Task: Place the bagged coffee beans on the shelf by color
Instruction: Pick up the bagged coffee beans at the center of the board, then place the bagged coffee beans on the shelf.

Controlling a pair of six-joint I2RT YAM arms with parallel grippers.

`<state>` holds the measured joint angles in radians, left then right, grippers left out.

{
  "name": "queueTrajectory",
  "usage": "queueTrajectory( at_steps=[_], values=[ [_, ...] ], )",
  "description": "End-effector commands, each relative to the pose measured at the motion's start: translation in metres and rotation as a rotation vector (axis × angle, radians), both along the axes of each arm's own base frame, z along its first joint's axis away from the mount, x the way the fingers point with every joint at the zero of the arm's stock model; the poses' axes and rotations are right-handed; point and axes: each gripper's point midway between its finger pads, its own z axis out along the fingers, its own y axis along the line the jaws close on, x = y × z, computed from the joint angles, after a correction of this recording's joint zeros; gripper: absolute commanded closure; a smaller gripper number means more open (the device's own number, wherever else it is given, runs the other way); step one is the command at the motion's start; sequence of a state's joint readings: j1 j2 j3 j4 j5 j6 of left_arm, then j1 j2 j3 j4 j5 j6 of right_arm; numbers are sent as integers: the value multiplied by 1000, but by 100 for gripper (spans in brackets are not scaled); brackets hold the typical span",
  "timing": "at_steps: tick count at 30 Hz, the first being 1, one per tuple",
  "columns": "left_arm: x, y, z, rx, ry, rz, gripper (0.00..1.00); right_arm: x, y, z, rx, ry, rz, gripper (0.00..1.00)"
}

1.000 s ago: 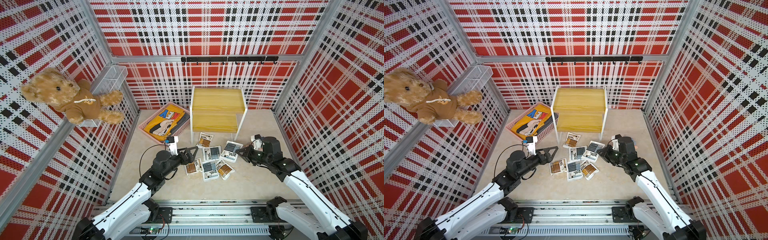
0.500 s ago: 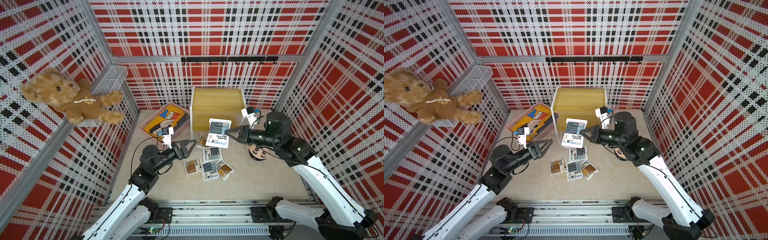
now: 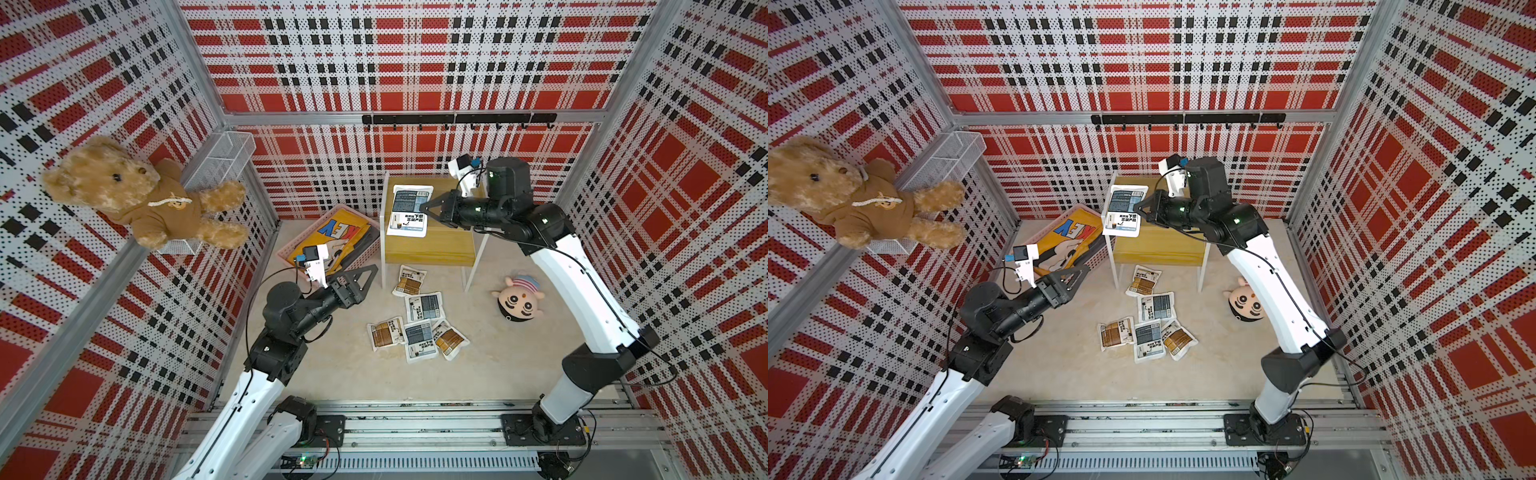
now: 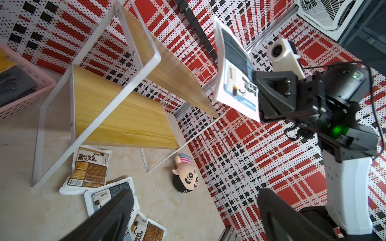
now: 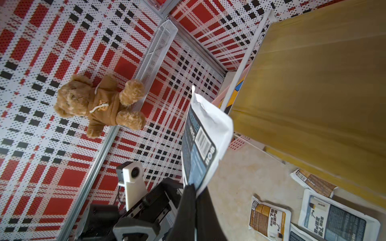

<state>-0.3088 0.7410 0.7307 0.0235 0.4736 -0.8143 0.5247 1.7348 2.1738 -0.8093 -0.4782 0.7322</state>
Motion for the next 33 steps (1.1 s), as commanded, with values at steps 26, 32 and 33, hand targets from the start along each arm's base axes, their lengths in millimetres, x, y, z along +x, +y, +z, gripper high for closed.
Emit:
queueTrajectory(
  at_steps=[26,32,33],
  values=[
    [7,19,-13,19,10,15,1,97,-7,-45,36,81,-10,100],
    [9,20,-17,24,18,21,1,103,-2,-51,46,90,1,99],
    [9,20,-18,25,19,20,1,104,-2,-51,48,90,1,98]
  ],
)
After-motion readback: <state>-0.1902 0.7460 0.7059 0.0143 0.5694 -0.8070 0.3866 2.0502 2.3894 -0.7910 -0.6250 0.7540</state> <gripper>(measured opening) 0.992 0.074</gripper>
